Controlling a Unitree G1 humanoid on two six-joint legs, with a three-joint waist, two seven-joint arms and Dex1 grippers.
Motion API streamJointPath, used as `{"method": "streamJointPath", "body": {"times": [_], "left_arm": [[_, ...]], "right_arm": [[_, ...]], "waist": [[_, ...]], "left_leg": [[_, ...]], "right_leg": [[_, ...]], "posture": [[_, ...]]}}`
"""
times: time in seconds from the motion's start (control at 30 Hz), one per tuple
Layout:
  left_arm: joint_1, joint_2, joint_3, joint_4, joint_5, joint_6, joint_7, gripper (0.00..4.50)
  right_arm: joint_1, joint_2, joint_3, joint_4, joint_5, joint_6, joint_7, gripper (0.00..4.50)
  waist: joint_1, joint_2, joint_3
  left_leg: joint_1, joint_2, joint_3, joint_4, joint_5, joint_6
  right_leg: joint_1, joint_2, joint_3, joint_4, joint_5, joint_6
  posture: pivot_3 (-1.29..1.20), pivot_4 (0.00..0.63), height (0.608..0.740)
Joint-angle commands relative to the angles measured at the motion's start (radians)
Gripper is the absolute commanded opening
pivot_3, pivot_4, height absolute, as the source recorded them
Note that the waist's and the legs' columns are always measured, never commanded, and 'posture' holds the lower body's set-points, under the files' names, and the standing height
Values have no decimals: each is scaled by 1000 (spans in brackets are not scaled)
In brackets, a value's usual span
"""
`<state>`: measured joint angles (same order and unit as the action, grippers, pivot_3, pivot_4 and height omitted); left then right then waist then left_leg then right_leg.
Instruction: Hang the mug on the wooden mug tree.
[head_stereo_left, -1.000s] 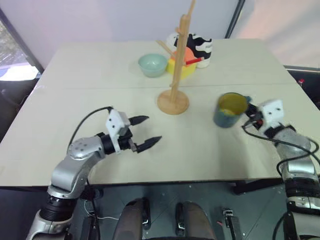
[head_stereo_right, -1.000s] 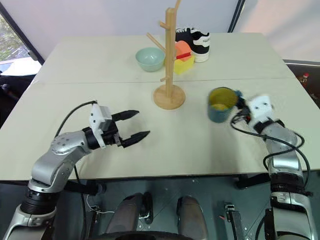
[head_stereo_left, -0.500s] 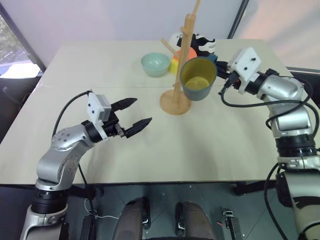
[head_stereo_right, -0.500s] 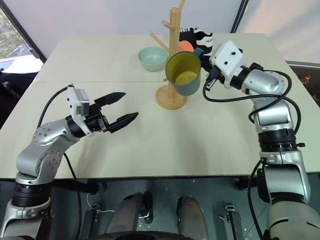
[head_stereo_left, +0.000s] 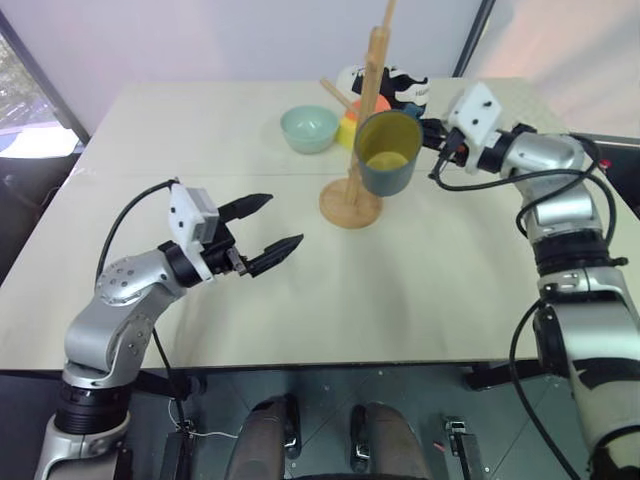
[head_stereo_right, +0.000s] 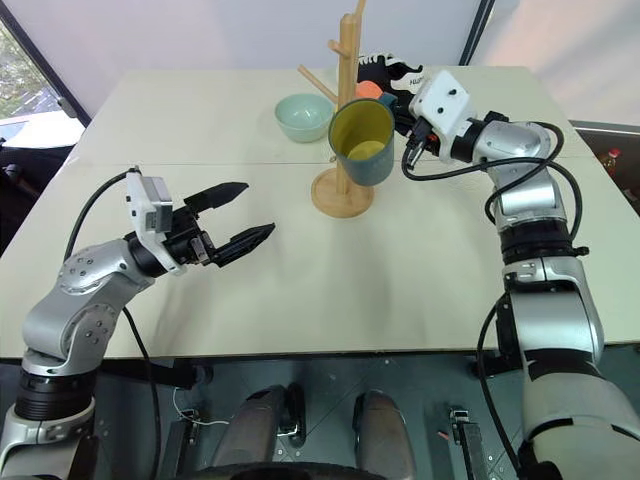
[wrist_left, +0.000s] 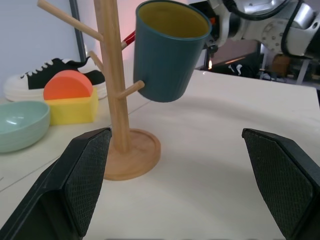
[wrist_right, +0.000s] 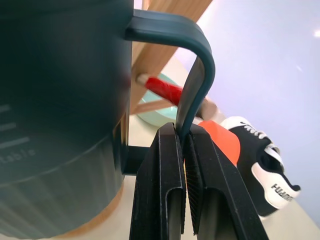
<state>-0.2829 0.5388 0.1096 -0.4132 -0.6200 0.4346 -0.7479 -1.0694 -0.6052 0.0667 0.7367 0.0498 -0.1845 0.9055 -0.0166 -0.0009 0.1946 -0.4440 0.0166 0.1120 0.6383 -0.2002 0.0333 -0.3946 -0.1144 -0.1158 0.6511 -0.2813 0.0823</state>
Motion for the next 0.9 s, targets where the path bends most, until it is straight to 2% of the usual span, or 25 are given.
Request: {"method": "streamJointPath", "body": {"times": [0.03,0.6,0.9], "left_arm": [[-7,9,27,-42,-18,0,11,4500],[-14,13,28,-46,-40,5,25,4500],[-21,8,23,-37,-37,0,20,4500]], "right_arm": [[-76,6,-13,63,-14,-50,-2,86],[-18,-63,-61,62,10,-56,87,86],[-76,-67,-75,151,-10,-89,63,86]], "waist": [[0,0,0],[2,0,0],[-1,0,0]], "left_leg": [[0,0,0,0,0,0],[0,0,0,0,0,0],[0,0,0,0,0,0]], "right_leg": [[0,0,0,0,0,0],[0,0,0,0,0,0],[0,0,0,0,0,0]], "posture": [[0,150,735],[0,150,735],[0,150,735]]}}
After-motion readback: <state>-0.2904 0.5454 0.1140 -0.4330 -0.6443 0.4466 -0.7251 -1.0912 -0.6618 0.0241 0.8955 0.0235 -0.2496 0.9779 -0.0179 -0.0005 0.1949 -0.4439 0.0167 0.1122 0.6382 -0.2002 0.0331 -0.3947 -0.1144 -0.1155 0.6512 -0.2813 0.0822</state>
